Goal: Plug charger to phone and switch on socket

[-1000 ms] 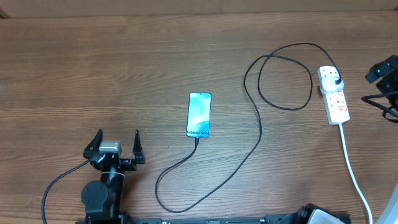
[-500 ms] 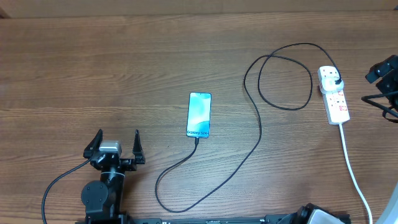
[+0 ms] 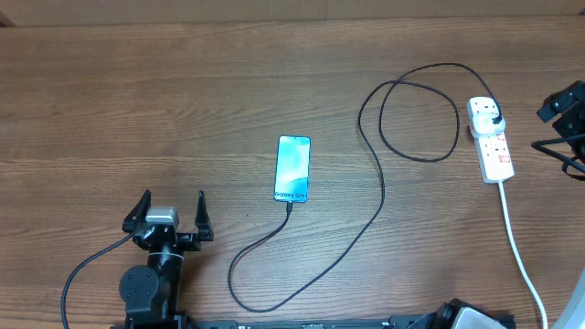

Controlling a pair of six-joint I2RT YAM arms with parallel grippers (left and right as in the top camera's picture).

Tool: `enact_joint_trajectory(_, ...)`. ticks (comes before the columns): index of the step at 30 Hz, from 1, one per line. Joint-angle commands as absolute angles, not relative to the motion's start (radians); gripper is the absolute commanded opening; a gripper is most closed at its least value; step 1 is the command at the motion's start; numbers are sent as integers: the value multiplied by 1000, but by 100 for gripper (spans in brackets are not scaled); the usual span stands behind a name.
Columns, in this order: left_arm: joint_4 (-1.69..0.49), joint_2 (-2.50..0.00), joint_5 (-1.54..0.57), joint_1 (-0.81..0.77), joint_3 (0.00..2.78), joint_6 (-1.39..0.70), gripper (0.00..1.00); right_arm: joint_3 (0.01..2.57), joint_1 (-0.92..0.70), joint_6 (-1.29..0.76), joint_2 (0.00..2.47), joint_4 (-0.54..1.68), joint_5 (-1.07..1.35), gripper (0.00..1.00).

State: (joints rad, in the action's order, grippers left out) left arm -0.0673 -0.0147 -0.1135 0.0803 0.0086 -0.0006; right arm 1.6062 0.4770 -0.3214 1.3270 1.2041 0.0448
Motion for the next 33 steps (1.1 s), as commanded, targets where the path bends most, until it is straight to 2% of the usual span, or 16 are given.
enact_joint_trajectory(1, -67, -4, -128, 85, 5, -7, 100, 1610, 474, -326, 1326, 1200, 35, 100)
enact_joint_trajectory(17, -67, -4, -128, 85, 5, -7, 100, 1604, 464, -341, 1324, 1144, 71, 100)
enact_joint_trajectory(24, -67, -4, -128, 85, 5, -7, 100, 1517, 384, -341, 1280, 992, 91, 100)
enact_joint_trajectory(33, -67, -4, -128, 85, 5, -7, 99, 1226, 268, -340, 1144, 682, 91, 100)
